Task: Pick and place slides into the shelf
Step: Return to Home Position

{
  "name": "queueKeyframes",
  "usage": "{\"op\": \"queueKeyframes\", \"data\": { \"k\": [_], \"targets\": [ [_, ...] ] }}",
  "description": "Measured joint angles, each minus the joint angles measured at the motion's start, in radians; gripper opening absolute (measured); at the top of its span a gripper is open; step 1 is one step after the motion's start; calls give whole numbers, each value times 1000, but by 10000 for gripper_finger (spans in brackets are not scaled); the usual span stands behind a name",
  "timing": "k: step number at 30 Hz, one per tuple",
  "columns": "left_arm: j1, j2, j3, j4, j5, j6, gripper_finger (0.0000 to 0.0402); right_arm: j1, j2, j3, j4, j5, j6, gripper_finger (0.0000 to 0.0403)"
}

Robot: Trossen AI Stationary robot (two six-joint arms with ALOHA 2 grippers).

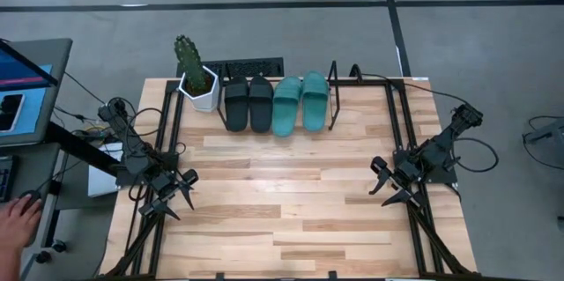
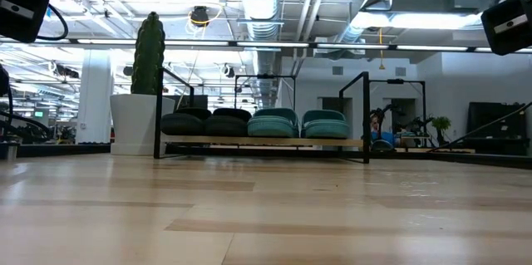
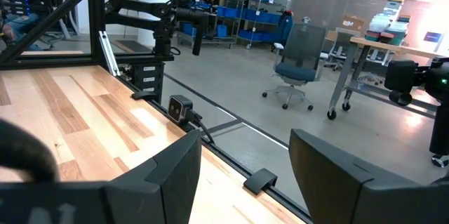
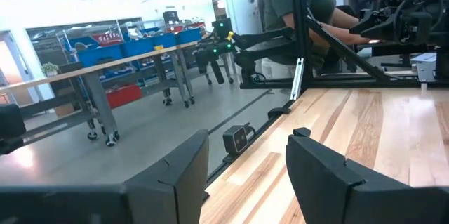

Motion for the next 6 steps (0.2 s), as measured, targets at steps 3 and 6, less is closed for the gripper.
{"op": "queueKeyframes", "data": {
  "k": [3, 6],
  "targets": [
    [0, 0, 0, 0, 0, 0, 204, 0, 0, 0, 0, 0, 0, 178],
    [0, 0, 0, 0, 0, 0, 204, 0, 0, 0, 0, 0, 0, 177]
  ]
}}
